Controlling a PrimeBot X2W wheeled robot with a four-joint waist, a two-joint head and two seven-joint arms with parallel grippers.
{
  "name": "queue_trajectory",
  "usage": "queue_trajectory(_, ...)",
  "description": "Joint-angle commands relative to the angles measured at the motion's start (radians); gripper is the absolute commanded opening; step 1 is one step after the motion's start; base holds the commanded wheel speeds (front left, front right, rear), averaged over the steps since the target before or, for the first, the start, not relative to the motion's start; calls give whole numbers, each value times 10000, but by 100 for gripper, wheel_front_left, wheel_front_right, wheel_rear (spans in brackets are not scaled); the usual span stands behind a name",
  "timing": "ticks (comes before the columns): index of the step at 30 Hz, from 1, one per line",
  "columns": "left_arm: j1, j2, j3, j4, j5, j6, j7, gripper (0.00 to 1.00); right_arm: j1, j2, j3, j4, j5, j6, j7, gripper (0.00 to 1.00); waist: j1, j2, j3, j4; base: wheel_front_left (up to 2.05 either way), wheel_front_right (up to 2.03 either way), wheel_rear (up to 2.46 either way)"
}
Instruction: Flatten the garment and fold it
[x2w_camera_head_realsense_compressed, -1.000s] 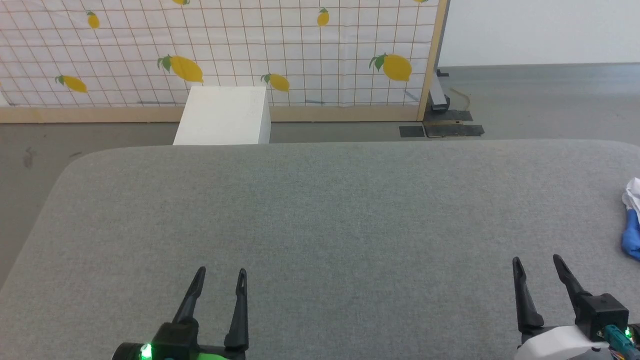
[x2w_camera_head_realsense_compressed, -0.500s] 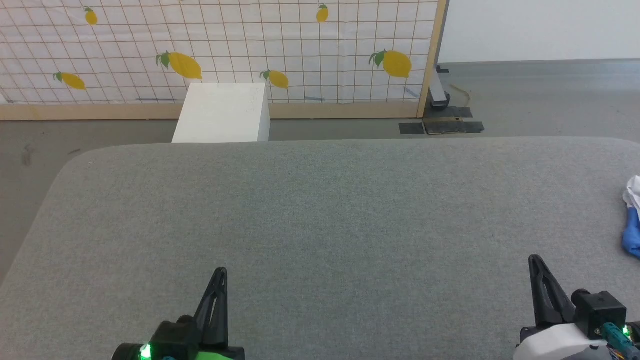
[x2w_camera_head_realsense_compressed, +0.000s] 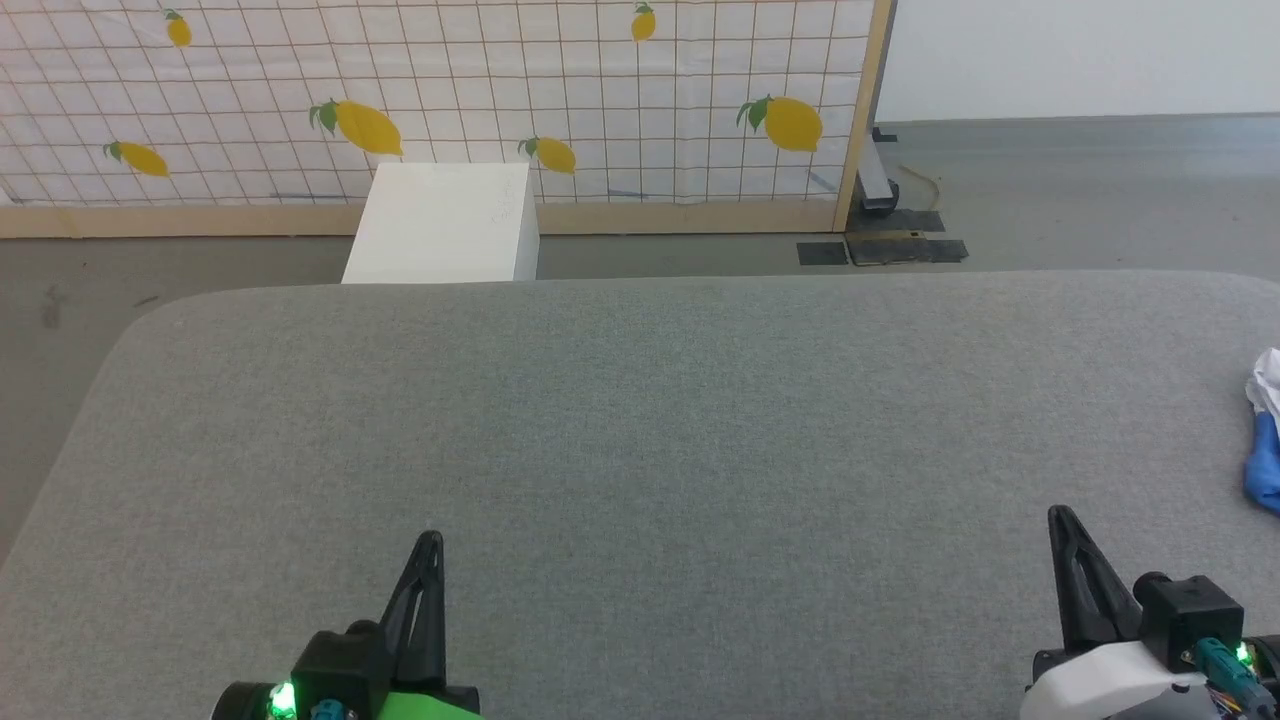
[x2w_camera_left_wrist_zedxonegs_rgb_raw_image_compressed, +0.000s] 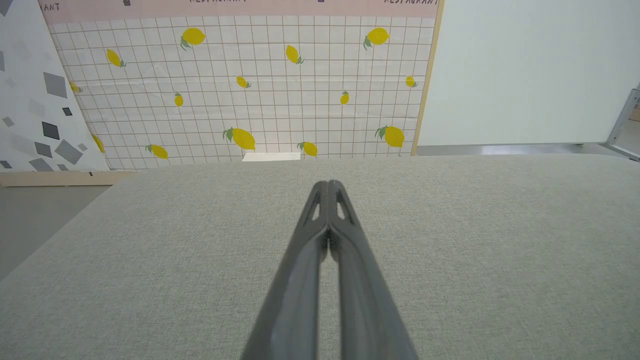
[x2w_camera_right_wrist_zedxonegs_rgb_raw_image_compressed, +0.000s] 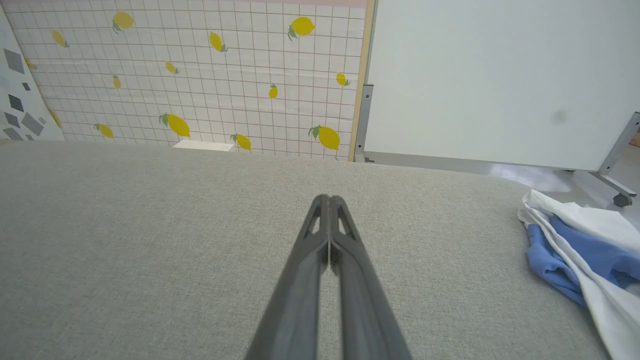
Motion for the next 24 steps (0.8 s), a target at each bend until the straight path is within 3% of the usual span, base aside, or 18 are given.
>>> queue_trajectory(1, -209, -23, 57, 30, 93, -50, 59, 0, -147, 1, 57, -90, 45, -4, 62, 0, 1, 0, 4, -1, 0, 0, 0)
queue_trajectory(24, -525, -65, 367, 125, 288, -99, 525, 0, -305, 3, 310, -349, 89, -7, 459, 0, 1, 0, 77, -27, 0, 0, 0)
